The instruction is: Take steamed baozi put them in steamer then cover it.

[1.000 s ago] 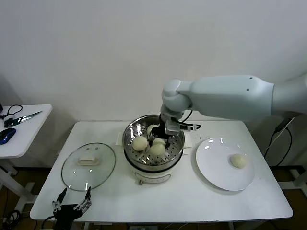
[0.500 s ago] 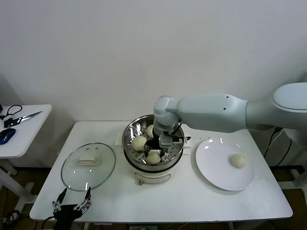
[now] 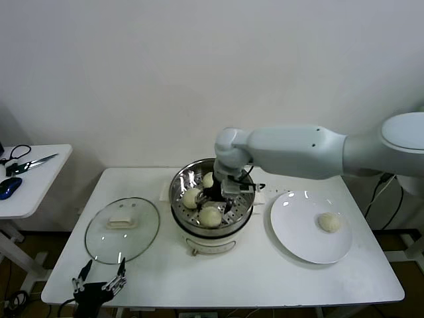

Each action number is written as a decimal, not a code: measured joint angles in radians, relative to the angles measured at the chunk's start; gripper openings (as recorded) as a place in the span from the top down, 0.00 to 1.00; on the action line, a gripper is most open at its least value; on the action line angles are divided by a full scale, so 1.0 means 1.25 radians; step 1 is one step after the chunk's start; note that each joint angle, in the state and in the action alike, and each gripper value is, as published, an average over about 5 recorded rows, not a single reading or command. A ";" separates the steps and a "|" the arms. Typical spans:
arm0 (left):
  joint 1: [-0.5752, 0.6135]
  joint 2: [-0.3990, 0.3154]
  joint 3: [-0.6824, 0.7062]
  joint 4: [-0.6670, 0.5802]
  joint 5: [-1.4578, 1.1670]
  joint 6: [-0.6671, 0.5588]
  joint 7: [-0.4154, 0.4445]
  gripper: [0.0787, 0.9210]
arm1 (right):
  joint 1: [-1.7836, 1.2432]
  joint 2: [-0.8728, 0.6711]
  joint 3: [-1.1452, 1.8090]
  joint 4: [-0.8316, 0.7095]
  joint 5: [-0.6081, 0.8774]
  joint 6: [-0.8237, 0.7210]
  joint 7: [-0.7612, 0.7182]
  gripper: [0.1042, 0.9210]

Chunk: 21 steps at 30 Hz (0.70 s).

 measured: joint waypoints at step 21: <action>-0.018 0.006 0.006 0.009 -0.004 0.006 0.007 0.12 | 0.090 -0.397 -0.140 -0.064 0.274 -0.345 -0.112 0.12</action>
